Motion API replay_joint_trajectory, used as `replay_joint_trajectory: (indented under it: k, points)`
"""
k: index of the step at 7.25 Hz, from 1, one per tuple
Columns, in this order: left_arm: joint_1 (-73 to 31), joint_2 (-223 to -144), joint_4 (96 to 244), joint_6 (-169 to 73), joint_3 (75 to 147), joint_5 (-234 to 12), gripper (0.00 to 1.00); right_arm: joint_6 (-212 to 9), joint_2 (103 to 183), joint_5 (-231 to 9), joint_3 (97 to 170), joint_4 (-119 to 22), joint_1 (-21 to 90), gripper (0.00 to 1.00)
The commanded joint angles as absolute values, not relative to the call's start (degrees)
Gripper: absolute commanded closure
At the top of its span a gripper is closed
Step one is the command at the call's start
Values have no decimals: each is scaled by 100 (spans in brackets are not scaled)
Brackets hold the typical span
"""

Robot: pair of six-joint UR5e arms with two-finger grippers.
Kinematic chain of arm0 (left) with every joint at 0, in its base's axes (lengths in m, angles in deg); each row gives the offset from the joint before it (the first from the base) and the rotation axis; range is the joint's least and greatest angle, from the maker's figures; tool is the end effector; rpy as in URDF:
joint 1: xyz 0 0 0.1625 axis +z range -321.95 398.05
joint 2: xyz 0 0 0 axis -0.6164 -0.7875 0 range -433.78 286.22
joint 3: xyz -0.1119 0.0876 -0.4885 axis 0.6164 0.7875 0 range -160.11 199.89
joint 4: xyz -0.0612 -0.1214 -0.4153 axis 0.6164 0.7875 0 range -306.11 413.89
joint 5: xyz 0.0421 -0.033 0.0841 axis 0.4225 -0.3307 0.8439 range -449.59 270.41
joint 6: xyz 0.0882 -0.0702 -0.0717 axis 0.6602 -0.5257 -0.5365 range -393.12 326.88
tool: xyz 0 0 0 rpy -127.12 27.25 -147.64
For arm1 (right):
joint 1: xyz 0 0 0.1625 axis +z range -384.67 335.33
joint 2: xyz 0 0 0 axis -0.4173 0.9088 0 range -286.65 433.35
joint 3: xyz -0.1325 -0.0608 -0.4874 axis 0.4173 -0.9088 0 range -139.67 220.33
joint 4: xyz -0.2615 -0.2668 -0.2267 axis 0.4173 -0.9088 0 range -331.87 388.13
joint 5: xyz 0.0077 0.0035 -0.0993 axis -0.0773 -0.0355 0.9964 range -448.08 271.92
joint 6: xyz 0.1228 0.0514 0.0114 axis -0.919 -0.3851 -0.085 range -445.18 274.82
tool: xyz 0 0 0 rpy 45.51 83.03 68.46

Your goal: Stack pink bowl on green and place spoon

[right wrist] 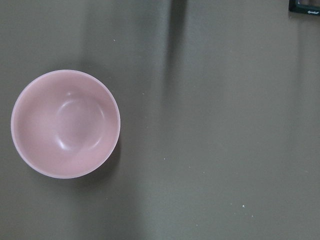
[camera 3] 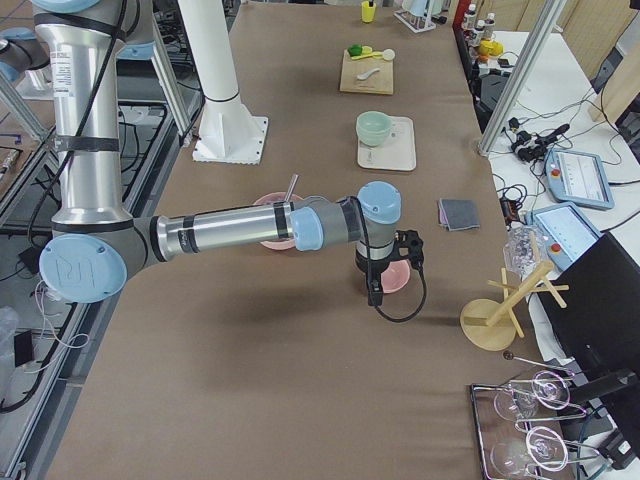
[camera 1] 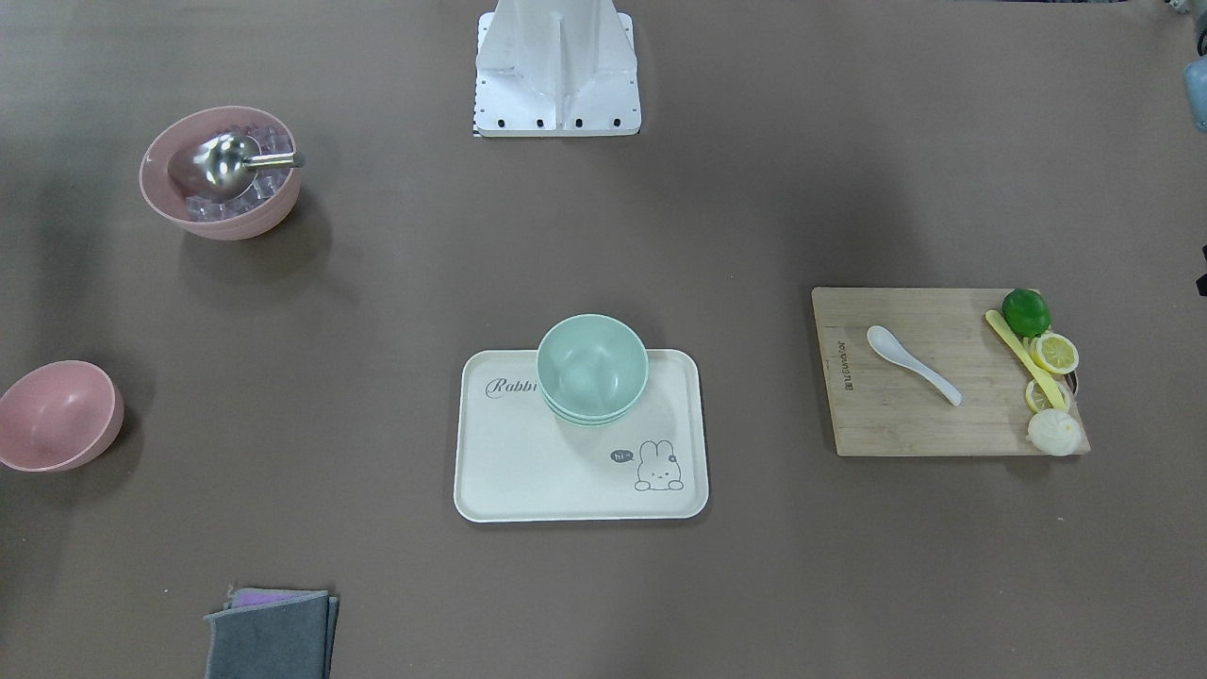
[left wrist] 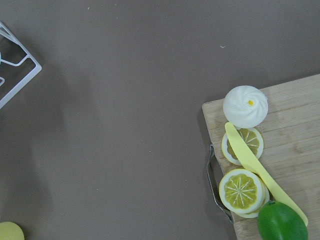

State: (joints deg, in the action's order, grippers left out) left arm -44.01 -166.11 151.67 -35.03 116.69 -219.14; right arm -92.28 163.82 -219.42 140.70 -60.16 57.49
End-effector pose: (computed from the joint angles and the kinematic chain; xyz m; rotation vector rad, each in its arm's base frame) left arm 0.0291 -0.5582 0.6744 0.2238 0.7078 0.2021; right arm -0.0269 -0.5248 0.6780 0.0984 -0.7382 -0.0855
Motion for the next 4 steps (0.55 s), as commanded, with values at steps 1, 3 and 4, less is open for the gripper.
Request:
replay_joint_trajectory:
  k: [1, 3, 4]
  points:
    - [-4369, -16310, 15223, -3497, 11997, -21984, 2, -9160, 16396, -21965, 14035, -6055, 5778, 0]
    - [-4378, -16229, 15241, -3514, 11991, -22020, 2, -9159, 16396, -22000, 14053, -6038, 5778, 0]
    - [-4369, -16246, 15276, -3531, 12095, -22037, 2, -9159, 16413, -21983, 14062, -6020, 5778, 0]
